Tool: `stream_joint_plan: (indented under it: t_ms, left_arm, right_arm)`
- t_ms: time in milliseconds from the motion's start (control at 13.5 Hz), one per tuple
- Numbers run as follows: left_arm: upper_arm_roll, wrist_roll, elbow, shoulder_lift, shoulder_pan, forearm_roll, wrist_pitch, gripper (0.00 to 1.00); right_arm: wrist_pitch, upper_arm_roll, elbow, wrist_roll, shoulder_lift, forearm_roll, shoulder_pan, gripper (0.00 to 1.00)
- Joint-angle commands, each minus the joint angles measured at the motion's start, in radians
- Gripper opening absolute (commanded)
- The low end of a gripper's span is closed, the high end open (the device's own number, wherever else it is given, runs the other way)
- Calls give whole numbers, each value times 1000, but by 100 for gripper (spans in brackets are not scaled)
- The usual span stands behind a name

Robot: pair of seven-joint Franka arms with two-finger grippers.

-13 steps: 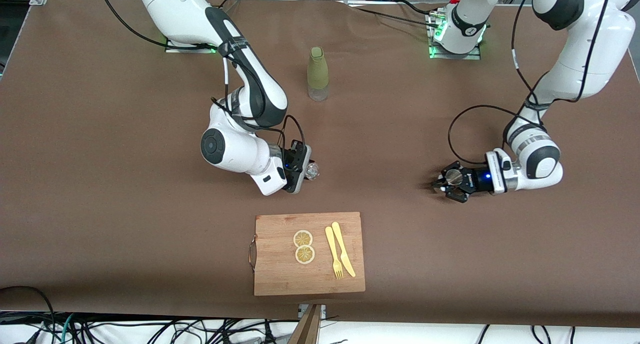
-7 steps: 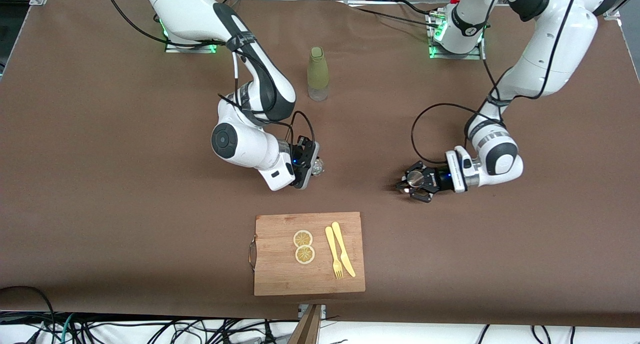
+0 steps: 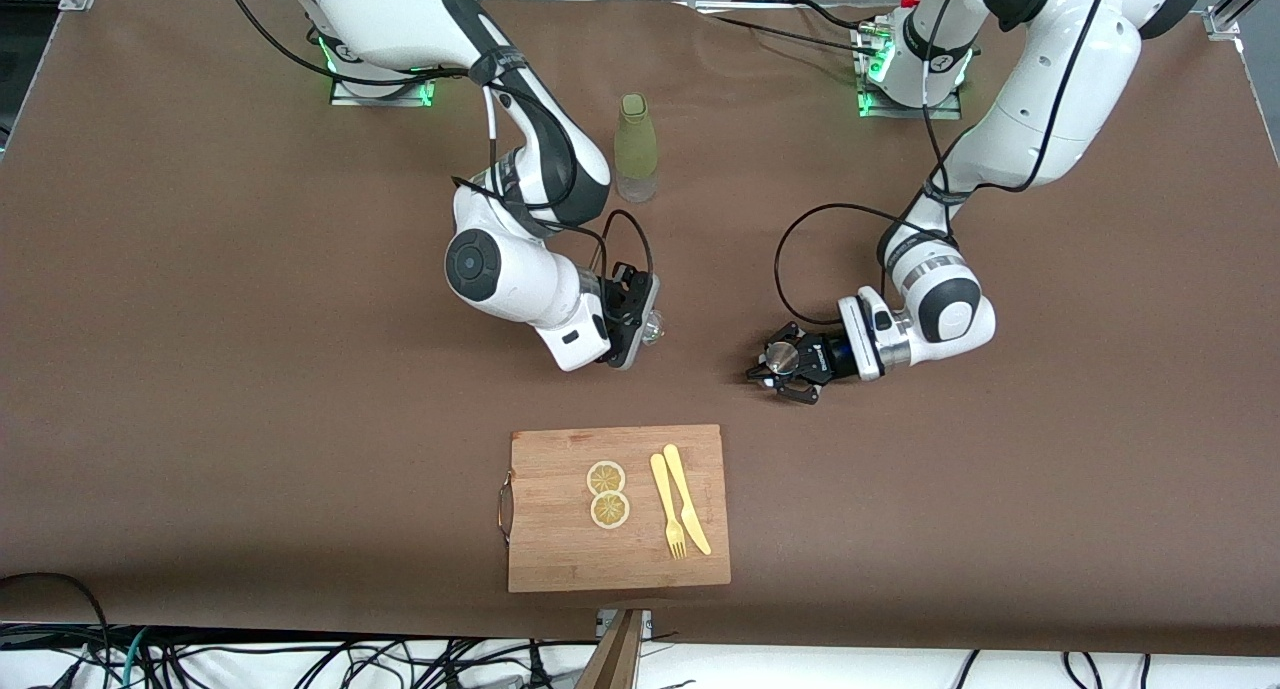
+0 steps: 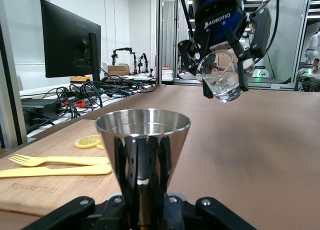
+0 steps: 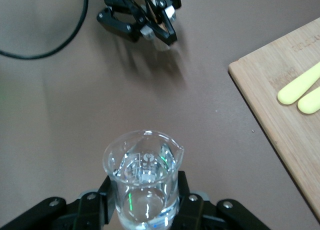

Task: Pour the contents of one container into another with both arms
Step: 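Lift the beaker and jigger, bringing both grippers together mid-table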

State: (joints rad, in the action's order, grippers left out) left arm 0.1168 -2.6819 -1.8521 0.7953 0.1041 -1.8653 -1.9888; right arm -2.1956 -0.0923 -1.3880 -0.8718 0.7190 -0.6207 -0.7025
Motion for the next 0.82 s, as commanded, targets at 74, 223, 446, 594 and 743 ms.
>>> stream_joint_plan:
  t_ms: [74, 223, 446, 594, 743]
  left_arm:
    - [-11, -78, -36, -36, 75, -118, -67, 0]
    - [-11, -85, -35, -38, 115, -176, -94, 0]
    - [-11, -101, -32, -38, 163, -245, -126, 0]
    - [-12, -127, -29, -33, 183, -287, -130, 0]
    - [-11, -130, -30, -33, 193, -307, -131, 0]
  right_arm:
    - [-18, -1, 6, 65, -9, 59, -25, 24]
    - [-42, -1, 6, 85, -7, 71, -43, 24]
    - [-49, 0, 6, 135, -6, 125, -58, 24]
    - [-65, 0, 6, 146, -4, 137, -69, 24]
    - [-70, -1, 6, 148, -1, 139, -75, 23]
